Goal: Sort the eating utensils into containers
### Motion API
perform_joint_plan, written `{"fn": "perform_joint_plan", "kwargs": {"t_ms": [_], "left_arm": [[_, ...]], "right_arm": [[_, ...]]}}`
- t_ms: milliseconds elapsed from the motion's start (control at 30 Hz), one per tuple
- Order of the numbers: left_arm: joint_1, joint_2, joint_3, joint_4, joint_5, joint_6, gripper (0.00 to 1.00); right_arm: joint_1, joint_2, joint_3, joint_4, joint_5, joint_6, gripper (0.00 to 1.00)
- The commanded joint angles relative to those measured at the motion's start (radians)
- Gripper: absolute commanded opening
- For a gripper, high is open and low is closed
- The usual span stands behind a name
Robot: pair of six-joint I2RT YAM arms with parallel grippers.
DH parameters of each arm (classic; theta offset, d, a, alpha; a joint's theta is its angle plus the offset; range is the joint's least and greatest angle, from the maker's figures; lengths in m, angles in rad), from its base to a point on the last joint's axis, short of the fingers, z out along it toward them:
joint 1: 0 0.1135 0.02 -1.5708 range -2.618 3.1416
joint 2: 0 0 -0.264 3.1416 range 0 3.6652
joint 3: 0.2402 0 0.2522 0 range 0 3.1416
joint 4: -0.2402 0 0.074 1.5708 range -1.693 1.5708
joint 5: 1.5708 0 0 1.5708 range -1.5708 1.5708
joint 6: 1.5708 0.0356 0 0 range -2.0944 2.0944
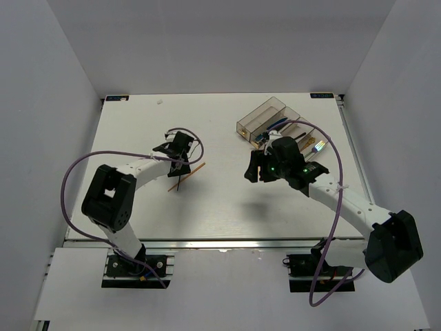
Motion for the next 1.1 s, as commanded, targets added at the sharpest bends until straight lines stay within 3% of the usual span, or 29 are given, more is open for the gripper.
{"fn": "perform_joint_plan", "kwargs": {"t_ms": [0,467,1067], "left_arm": [[0.009,0.006,-0.016,0.056,0.027,0.002,0.48],[0.022,0.058,-0.053,0.117,0.077,0.005,0.37],[0.012,0.089,-0.033,0.113,0.105,0.047,0.11]], "right_arm": [[-0.001,0.003,-0.002,0.046,-0.038,-0.014,0.68],[0.001,0.002,-0.004,0.04,-0.039,-0.022,0.66],[0.002,-0.015,0.001,0.034,-0.027,-0.012,0.65]]}}
